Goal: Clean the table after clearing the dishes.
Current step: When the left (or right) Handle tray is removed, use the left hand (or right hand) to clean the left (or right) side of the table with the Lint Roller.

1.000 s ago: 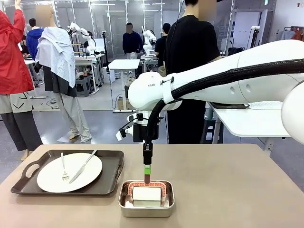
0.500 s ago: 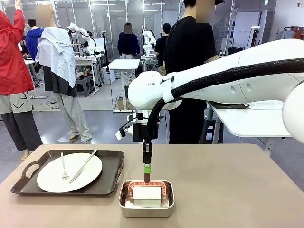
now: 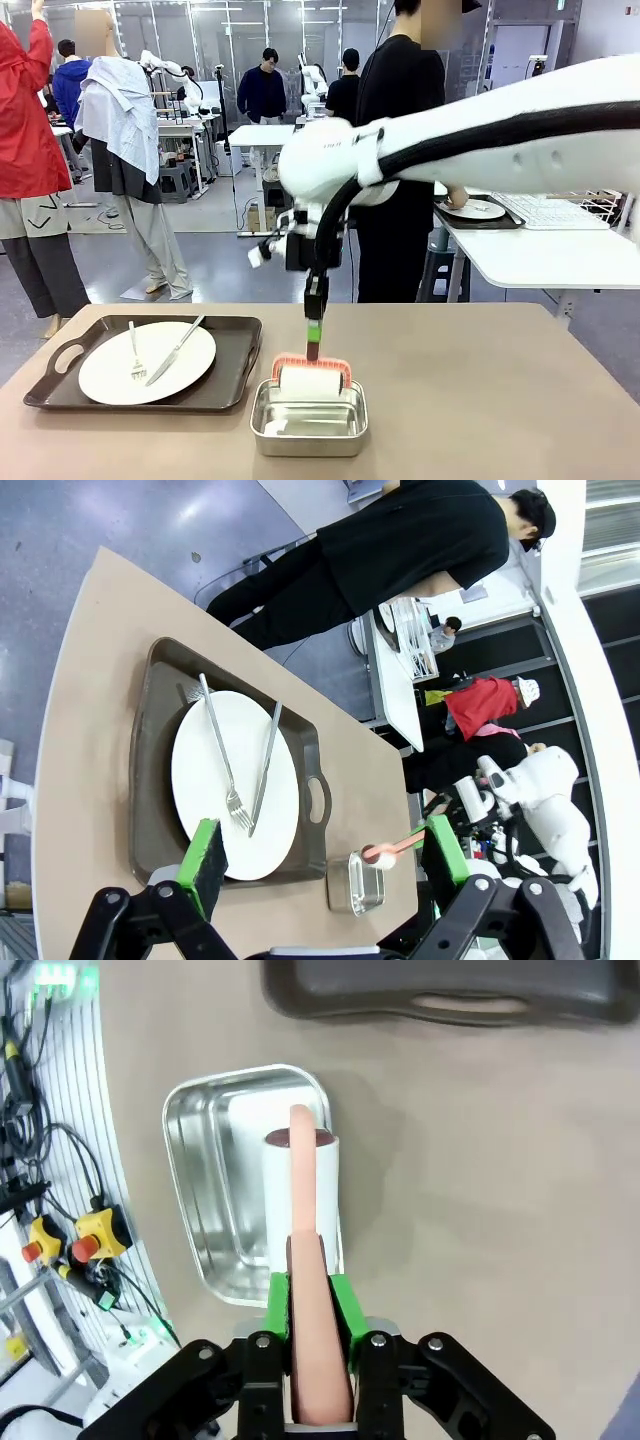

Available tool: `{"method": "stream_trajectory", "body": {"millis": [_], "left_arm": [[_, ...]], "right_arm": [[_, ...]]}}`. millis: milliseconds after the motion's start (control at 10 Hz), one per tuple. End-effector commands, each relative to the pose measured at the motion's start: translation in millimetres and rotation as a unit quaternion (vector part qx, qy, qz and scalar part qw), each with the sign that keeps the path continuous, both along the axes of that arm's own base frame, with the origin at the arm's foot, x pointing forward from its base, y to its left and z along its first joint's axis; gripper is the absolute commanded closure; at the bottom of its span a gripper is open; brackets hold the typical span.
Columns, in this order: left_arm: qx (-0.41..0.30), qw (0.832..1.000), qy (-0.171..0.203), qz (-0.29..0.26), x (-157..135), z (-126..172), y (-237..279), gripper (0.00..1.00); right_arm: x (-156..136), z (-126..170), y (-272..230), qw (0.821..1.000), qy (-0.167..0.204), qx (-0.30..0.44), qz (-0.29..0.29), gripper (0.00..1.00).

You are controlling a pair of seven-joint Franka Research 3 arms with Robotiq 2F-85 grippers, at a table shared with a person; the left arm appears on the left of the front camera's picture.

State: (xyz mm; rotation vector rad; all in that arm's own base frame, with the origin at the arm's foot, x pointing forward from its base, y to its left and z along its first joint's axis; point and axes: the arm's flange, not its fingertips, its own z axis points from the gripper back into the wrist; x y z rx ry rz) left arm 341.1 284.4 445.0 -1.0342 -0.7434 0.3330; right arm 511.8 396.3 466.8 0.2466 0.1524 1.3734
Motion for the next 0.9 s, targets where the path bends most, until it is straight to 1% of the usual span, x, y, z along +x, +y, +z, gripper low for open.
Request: {"method": "stream_trajectory", "body": {"millis": [0, 100, 200, 300, 400, 500, 600, 700, 800], "left_arm": [[-0.003, 1.000, -0.004, -0.001, -1, 1, 0, 0.00], [-0.003, 1.000, -0.004, -0.001, -1, 1, 0, 0.00], [-0.003, 1.000, -0.004, -0.001, -1, 1, 0, 0.00], [-0.003, 1.000, -0.004, -0.001, -1, 1, 0, 0.00], [-0.003, 1.000, -0.004, -0.001, -1, 1, 0, 0.00], [-0.003, 1.000, -0.004, -0.001, -1, 1, 0, 0.00], [-0.003, 1.000, -0.004, -0.001, -1, 1, 0, 0.00], [-0.003, 1.000, -0.004, -0.001, -1, 1, 0, 0.00], [-0.003, 1.000, -0.004, -0.001, -1, 1, 0, 0.00]], "right_arm": [[-18, 37, -48, 0.989, -0.034, 0.030, -0.138, 0.82], [-18, 50, -72, 0.970, -0.055, 0.011, -0.235, 0.82], [-16, 56, -104, 0.941, -0.051, 0.010, -0.336, 0.82], [-16, 56, -136, 0.900, -0.049, 0.013, -0.434, 0.82], [-16, 51, -164, 0.859, -0.036, 0.036, -0.510, 0.82], [-16, 42, -186, 0.827, -0.027, 0.052, -0.559, 0.82], [-15, 36, -202, 0.806, -0.037, 0.074, -0.586, 0.82], [-14, 31, -210, 0.821, -0.082, 0.109, -0.555, 0.82], [-12, 28, -208, 0.869, -0.113, 0.181, -0.446, 0.82]]}}
